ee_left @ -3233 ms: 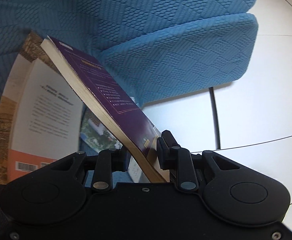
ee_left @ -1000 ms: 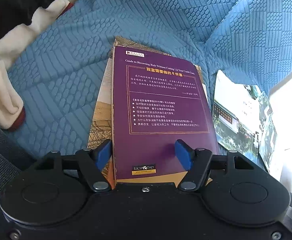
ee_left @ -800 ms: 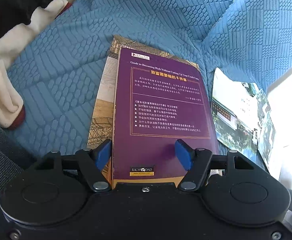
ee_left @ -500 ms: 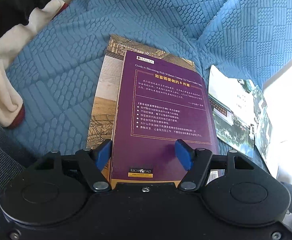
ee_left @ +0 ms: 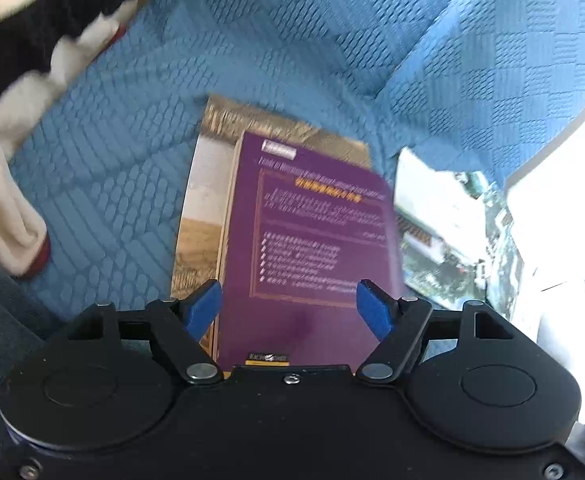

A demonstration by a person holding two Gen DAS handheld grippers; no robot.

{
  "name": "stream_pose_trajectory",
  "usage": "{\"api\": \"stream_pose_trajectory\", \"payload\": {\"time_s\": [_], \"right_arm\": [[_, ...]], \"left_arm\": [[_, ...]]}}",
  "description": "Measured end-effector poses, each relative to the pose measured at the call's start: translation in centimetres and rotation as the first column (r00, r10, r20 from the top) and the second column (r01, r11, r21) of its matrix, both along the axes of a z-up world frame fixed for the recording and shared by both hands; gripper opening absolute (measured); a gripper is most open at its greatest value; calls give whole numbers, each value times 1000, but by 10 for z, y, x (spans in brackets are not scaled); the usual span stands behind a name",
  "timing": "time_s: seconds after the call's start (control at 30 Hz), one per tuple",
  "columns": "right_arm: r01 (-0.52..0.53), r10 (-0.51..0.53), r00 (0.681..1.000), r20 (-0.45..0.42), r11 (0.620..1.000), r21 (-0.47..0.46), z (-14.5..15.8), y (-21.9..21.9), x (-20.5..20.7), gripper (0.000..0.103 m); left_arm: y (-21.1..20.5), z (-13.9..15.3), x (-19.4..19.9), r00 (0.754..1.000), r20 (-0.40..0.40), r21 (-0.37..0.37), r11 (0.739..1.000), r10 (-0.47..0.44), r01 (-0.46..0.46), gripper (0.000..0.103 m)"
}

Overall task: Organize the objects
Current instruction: 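Withdraw both tools upward from the book stack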

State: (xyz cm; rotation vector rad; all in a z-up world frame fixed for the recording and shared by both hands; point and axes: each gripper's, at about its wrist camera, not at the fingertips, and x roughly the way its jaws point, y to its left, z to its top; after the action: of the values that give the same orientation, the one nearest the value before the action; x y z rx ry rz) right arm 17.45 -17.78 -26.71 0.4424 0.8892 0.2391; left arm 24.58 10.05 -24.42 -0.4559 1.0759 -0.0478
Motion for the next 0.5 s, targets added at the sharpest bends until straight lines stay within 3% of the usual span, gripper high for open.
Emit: {"api": "stream_pose_trajectory", "payload": {"time_s": [0.2, 0.5], "right_arm": [[25, -21, 996, 87, 999, -42, 48, -8, -4, 32], [36, -20, 976, 216, 997, -69, 118, -15, -21, 32]], "left_arm": [[-11, 43, -9, 994, 93, 13, 998, -63, 62, 74], [-35, 118, -26, 962, 234, 52, 990, -142, 133, 77]]}}
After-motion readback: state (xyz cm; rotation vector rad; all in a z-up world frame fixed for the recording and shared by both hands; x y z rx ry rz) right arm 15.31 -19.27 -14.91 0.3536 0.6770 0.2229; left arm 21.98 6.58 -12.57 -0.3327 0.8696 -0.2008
